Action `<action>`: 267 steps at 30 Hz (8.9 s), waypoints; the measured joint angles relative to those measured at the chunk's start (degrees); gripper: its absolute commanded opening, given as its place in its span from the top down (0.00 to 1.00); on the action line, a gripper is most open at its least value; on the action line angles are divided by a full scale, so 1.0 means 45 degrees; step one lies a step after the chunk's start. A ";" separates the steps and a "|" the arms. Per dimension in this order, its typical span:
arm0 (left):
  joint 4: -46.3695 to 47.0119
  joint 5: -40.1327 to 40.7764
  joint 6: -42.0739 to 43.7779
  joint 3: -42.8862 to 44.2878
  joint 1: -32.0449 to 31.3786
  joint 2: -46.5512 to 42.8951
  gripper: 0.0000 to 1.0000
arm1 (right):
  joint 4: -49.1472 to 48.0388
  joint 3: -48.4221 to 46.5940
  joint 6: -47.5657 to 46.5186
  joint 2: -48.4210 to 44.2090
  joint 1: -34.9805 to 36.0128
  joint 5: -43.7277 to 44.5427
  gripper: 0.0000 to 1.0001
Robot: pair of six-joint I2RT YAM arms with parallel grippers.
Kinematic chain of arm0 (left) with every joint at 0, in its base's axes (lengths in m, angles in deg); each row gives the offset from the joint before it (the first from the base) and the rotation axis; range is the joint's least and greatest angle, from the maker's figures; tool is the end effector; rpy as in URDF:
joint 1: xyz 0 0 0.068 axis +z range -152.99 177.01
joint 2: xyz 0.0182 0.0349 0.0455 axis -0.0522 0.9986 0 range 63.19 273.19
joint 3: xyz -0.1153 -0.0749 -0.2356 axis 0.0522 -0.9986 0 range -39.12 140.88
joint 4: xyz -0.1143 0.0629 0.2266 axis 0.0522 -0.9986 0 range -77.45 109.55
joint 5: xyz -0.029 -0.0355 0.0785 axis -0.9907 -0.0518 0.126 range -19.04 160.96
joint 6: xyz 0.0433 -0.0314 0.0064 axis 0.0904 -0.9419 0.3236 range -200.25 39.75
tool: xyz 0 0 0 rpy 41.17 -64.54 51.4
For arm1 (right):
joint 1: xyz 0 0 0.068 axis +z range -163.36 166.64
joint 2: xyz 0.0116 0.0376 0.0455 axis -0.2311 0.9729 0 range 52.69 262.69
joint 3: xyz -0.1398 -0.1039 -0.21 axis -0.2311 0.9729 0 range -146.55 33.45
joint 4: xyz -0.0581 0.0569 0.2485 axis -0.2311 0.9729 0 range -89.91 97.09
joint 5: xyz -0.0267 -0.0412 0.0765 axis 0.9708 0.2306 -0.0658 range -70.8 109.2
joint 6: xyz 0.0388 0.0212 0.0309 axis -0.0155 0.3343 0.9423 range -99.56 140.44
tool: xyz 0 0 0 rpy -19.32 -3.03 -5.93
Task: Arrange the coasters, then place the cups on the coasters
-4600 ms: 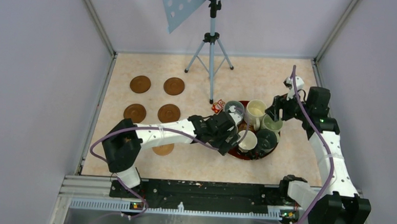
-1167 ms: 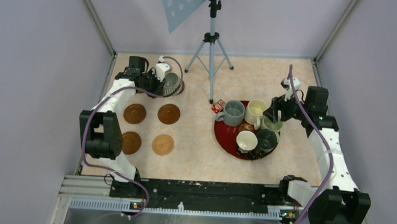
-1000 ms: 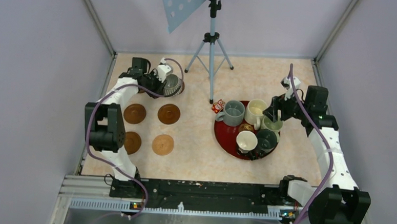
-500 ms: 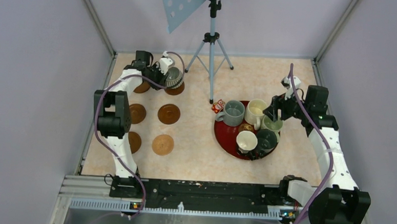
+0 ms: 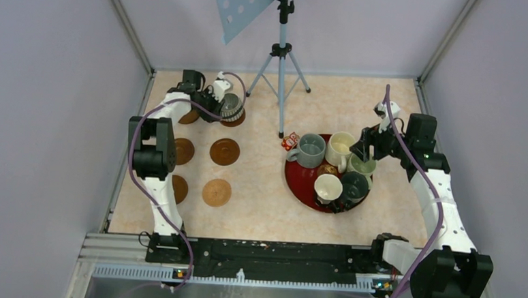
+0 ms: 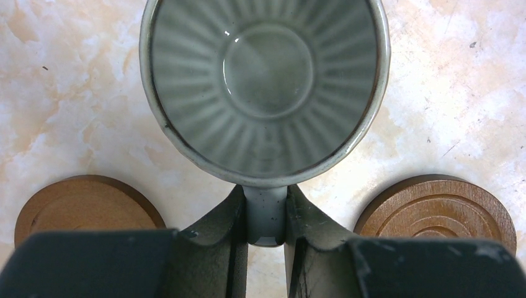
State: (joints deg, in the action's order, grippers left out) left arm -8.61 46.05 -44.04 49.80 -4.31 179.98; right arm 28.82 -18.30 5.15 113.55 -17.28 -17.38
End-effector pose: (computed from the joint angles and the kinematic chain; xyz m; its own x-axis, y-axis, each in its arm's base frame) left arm 0.4425 -0.0252 0.1995 -0.5176 0.5479 -0.6572 0.6965 0.7159 0.0482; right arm 0.2248 0.0058 0.3016 -0.4811 -0.1795 -0.8581 -0.5614 0.8149 0.1443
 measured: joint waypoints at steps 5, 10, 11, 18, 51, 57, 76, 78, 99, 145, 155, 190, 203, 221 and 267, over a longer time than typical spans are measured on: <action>-0.0024 -0.0029 0.0000 0.0000 0.0015 0.0000 0.80 | -0.0005 0.0000 -0.0015 0.0019 0.0000 0.0000 0.34; -0.0053 -0.0039 0.0000 0.0000 0.0019 0.0000 0.72 | -0.0005 0.0000 -0.0019 0.0019 0.0000 0.0000 0.34; -0.0063 -0.0044 0.0000 0.0000 0.0019 0.0000 0.72 | -0.0005 0.0000 -0.0019 0.0019 0.0000 0.0000 0.34; -0.0107 -0.0403 0.0000 0.0126 0.0019 0.0000 0.54 | 0.0000 0.0000 -0.0019 0.0019 0.0000 0.0000 0.34; -0.0860 -0.2171 0.0000 -0.2914 0.1812 -0.5736 0.08 | -0.0044 0.0170 -0.0185 -0.0112 0.0000 -0.0010 0.32; -0.1943 -0.2909 0.0452 -0.4250 0.1778 -0.8616 0.01 | -0.0053 0.0170 -0.0238 -0.0374 0.0000 -0.0160 0.30; -0.3327 -0.1384 -0.0384 -0.6203 -0.3536 -1.1788 0.01 | -0.0214 0.0165 -0.0112 -0.0588 0.0000 -0.0588 0.28; -0.3084 -0.1258 -0.0563 -0.6217 -0.4522 -1.1395 0.01 | -0.0248 0.0165 -0.0117 -0.0612 0.0000 -0.0593 0.28; -0.1540 0.0393 -0.1200 -0.0389 -0.8495 -0.2001 0.22 | -0.0282 0.0170 -0.0262 -0.0874 0.0000 -0.0442 0.28; -0.1044 0.1894 -0.3560 0.0491 -0.9636 0.0792 0.75 | -0.0238 0.0505 -0.0359 -0.1035 0.0000 -0.0403 0.28; 0.0185 0.2365 -0.4075 -0.0665 -0.9578 0.0010 1.00 | -0.0238 0.0505 -0.0359 -0.1030 0.0000 -0.0403 0.28; 0.1307 0.0631 -0.4313 -0.3026 -0.9034 -0.2186 1.00 | -0.0238 0.0505 -0.0359 -0.1025 0.0000 -0.0355 0.28; 0.1744 0.0865 -0.4396 -0.3026 -0.9034 -0.2103 0.58 | -0.0238 0.0505 -0.0364 -0.1020 0.0000 -0.0350 0.28; 0.2317 0.1316 -0.4371 -0.2686 -0.9073 -0.1457 1.00 | -0.0238 0.0505 -0.0369 -0.1010 0.0000 -0.0262 0.28; 0.0214 -0.3002 -0.3779 -0.6212 -0.0850 -0.9520 1.00 | -0.0238 0.0505 -0.0374 -0.0738 0.0000 -0.0180 0.28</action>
State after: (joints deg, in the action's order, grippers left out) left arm -7.65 32.55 -61.05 21.85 -8.14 137.14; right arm 27.75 -16.03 3.47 110.22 -17.28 -18.19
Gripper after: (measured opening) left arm 0.281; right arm 0.714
